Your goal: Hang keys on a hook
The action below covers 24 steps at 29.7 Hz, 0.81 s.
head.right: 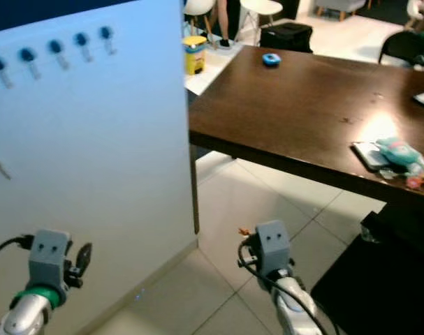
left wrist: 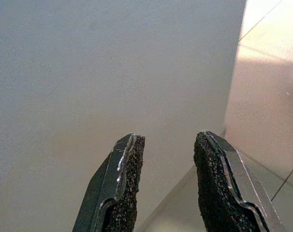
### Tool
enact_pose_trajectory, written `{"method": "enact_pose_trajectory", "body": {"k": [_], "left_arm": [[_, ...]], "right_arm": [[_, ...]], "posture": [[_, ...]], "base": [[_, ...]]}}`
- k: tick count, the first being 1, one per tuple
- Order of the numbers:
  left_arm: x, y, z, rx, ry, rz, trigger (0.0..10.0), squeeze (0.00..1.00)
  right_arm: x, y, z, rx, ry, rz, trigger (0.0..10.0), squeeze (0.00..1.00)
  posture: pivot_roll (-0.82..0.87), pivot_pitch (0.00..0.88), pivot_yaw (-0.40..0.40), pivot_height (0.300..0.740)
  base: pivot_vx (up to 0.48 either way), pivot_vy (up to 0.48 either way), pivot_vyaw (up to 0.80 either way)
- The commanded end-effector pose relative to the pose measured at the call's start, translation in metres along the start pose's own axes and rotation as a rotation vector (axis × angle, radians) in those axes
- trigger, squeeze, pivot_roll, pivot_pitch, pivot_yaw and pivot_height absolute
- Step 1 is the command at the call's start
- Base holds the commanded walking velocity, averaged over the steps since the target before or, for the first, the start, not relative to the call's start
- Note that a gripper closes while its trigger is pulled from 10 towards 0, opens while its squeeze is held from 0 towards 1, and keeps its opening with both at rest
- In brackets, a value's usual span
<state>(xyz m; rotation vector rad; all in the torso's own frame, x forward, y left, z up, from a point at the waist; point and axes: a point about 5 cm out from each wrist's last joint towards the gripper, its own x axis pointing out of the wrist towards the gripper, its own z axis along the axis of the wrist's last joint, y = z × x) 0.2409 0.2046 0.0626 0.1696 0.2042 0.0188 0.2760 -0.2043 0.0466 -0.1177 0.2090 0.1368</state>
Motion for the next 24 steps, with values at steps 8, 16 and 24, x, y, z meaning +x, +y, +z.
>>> {"method": "enact_pose_trajectory", "body": {"k": [8, 16, 24], "left_arm": [[-0.002, 0.005, -0.006, 0.007, 0.029, 0.017, 10.0, 0.0], [-0.002, 0.005, -0.006, -0.004, 0.024, 0.022, 10.0, 0.0], [-0.002, 0.006, -0.006, -0.001, 0.023, 0.027, 10.0, 0.0]], "right_arm": [[-0.001, 0.006, -0.005, 0.012, 0.014, 0.014, 10.0, 0.0], [0.003, 0.001, 0.002, -0.005, -0.019, -0.026, 10.0, 0.0], [0.004, -0.002, 0.005, -0.006, -0.028, -0.037, 10.0, 0.0]], "posture": [[-0.11, 0.0, 0.108, 0.74], [-0.11, 0.0, 0.106, 0.74], [-0.11, 0.0, 0.105, 0.74]], "base": [[0.0, -0.337, 0.0], [0.0, -0.168, 0.51], [0.0, 0.0, 0.8]]}}
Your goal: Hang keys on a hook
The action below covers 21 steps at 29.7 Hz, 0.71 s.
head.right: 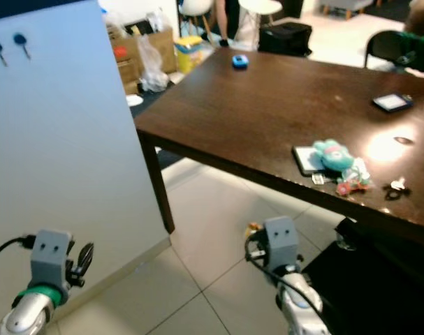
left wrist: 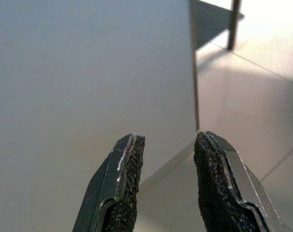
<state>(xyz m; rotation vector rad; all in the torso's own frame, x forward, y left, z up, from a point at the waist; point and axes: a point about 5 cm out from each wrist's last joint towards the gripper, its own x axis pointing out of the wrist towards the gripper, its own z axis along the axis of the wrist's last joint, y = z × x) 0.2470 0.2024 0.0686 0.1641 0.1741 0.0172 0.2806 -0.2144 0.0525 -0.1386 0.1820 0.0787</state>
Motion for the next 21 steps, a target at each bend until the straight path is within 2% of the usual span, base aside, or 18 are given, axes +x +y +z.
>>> {"method": "enact_pose_trajectory", "body": {"k": [1, 4, 6, 8, 11, 13, 14, 21], "left_arm": [[-0.007, 0.007, -0.013, 0.007, 0.053, 0.03, 10.0, 0.0], [-0.005, 0.01, -0.01, 0.009, 0.042, 0.042, 10.0, 0.0], [-0.001, 0.013, 0.0, 0.016, 0.015, 0.064, 10.0, 0.0], [-0.001, 0.013, 0.0, 0.016, 0.015, 0.064, 10.0, 0.0], [0.006, 0.014, 0.018, -0.005, -0.029, 0.07, 10.0, 0.0], [0.006, 0.014, 0.018, -0.005, -0.029, 0.07, 10.0, 0.0], [0.01, 0.013, 0.027, -0.021, -0.044, 0.071, 10.0, 0.0], [0.013, 0.008, 0.04, -0.038, -0.08, 0.059, 10.0, 0.0]], "right_arm": [[0.002, 0.01, 0.001, 0.012, -0.011, 0.026, 10.0, 0.0], [0.004, 0.01, 0.007, 0.012, -0.034, 0.027, 10.0, 0.0], [0.009, 0.009, 0.022, 0.019, -0.083, 0.023, 10.0, 0.0], [0.009, 0.009, 0.022, 0.019, -0.083, 0.023, 10.0, 0.0], [0.015, 0.009, 0.043, 0.028, -0.155, 0.026, 10.0, 0.0], [0.015, 0.009, 0.043, 0.028, -0.155, 0.026, 10.0, 0.0], [0.017, 0.01, 0.055, 0.035, -0.194, 0.029, 10.0, 0.0], [0.019, 0.014, 0.07, 0.045, -0.243, 0.04, 10.0, 0.0]], "posture": [[-0.11, 0.0, 0.105, 0.74], [-0.11, 0.0, 0.106, 0.74], [-0.11, 0.0, 0.107, 0.74], [-0.11, 0.0, 0.107, 0.74], [-0.11, 0.0, 0.106, 0.74], [-0.11, 0.0, 0.106, 0.74], [-0.11, 0.0, 0.105, 0.74], [-0.11, 0.0, 0.105, 0.74]], "base": [[0.0, 0.0, 0.8], [0.0, 0.0, 0.8], [0.0, 0.0, 0.8], [0.0, 0.0, 0.8], [0.0, 0.0, 0.8], [0.0, 0.0, 0.8], [0.0, 0.0, 0.8], [0.0, 0.0, 0.8]]}}
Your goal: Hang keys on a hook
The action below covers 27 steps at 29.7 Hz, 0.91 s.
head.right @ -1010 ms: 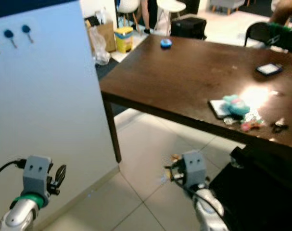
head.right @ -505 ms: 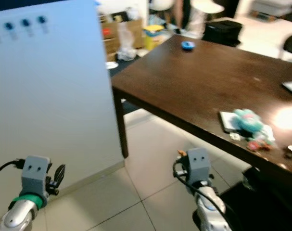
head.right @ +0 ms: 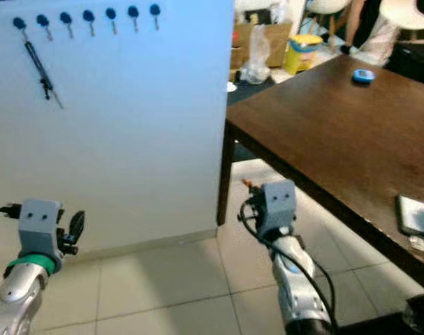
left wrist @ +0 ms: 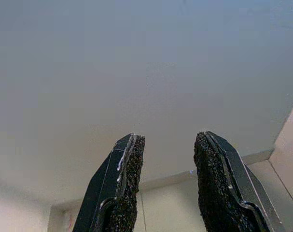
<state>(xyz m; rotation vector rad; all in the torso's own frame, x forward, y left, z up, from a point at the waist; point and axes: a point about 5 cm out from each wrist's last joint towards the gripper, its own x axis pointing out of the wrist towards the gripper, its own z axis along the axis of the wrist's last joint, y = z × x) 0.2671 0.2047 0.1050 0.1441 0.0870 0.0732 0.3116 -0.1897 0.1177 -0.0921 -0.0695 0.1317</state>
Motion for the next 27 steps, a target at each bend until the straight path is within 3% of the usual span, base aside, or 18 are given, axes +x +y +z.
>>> {"method": "enact_pose_trajectory", "body": {"k": [1, 16, 21, 23, 24, 27], "left_arm": [[0.0, 0.0, 0.001, -0.012, 0.002, -0.002, 10.0, 0.0], [0.005, -0.006, 0.028, -0.037, -0.082, 0.014, 10.0, 0.0], [0.008, -0.008, 0.039, -0.047, -0.113, 0.014, 10.0, 0.0], [0.014, -0.013, 0.059, -0.071, -0.176, 0.008, 10.0, 0.0], [0.014, -0.013, 0.059, -0.071, -0.176, 0.008, 10.0, 0.0], [0.016, -0.017, 0.084, -0.094, -0.247, -0.006, 10.0, 0.0]], "right_arm": [[-0.002, 0.001, -0.002, 0.014, 0.013, -0.002, 10.0, 0.0], [0.009, 0.009, 0.033, 0.047, -0.091, 0.019, 10.0, 0.0], [0.012, 0.014, 0.046, 0.081, -0.147, 0.032, 10.0, 0.0], [0.017, 0.021, 0.074, 0.121, -0.247, 0.046, 10.0, 0.0], [0.017, 0.021, 0.074, 0.121, -0.247, 0.046, 10.0, 0.0], [0.018, 0.027, 0.104, 0.117, -0.349, 0.061, 10.0, 0.0]], "posture": [[-0.11, 0.0, 0.105, 0.74], [-0.11, 0.0, 0.101, 0.74], [-0.12, 0.0, 0.098, 0.74], [-0.12, 0.0, 0.096, 0.74], [-0.12, 0.0, 0.096, 0.74], [-0.12, 0.0, 0.096, 0.74]], "base": [[0.0, 0.0, 0.8], [0.0, 0.0, 0.8], [0.357, 0.0, 0.3], [0.422, 0.0, 0.0], [0.424, 0.0, 0.0], [0.425, 0.0, 0.0]]}}
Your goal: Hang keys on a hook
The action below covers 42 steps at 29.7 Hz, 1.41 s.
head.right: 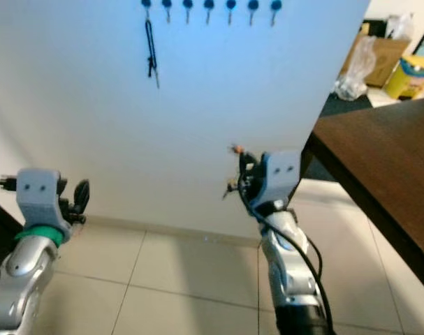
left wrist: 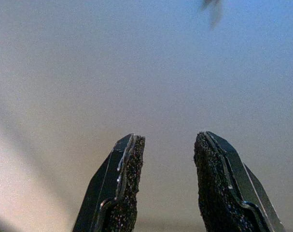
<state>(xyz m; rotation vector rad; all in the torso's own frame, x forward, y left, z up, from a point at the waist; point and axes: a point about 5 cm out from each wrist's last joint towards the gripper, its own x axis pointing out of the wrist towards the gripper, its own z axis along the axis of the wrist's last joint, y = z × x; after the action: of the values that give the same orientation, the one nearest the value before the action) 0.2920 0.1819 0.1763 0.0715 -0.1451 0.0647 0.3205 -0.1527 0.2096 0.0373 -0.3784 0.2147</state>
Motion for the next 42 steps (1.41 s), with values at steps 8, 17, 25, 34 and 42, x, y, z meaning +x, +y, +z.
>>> {"method": "enact_pose_trajectory", "body": {"k": [8, 17, 25, 34, 42], "left_arm": [[0.004, -0.012, 0.022, -0.036, -0.062, -0.031, 10.0, 0.0], [0.005, -0.019, 0.029, -0.056, -0.077, -0.044, 10.0, 0.0], [0.003, -0.016, 0.037, -0.065, -0.094, -0.02, 10.0, 0.0], [-0.005, -0.008, 0.059, -0.096, -0.196, -0.025, 10.0, 0.0], [-0.057, -0.037, 0.066, -0.237, -0.124, -0.525, 10.0, 0.0]], "right_arm": [[0.011, 0.009, 0.044, -0.009, -0.149, 0.051, 10.0, 0.0], [0.009, 0.03, 0.062, -0.024, -0.199, 0.257, 10.0, 0.0], [0.0, 0.05, 0.057, -0.015, -0.139, 0.449, 10.0, 0.0], [-0.008, 0.05, 0.036, 0.022, -0.036, 0.492, 10.0, 0.0], [-0.005, 0.044, 0.05, -0.042, -0.086, 0.463, 10.0, 0.0]], "posture": [[-0.13, 0.0, 0.099, 0.74], [-0.13, 0.0, 0.097, 0.74], [-0.11, 0.0, 0.086, 0.74], [-0.11, 0.0, 0.085, 0.74], [-0.11, 0.0, 0.086, 0.74]], "base": [[0.417, 0.061, 0.0], [0.412, 0.245, 0.0], [0.398, 0.244, 0.0], [0.217, 0.027, 0.0], [0.0, 0.0, 0.0]]}}
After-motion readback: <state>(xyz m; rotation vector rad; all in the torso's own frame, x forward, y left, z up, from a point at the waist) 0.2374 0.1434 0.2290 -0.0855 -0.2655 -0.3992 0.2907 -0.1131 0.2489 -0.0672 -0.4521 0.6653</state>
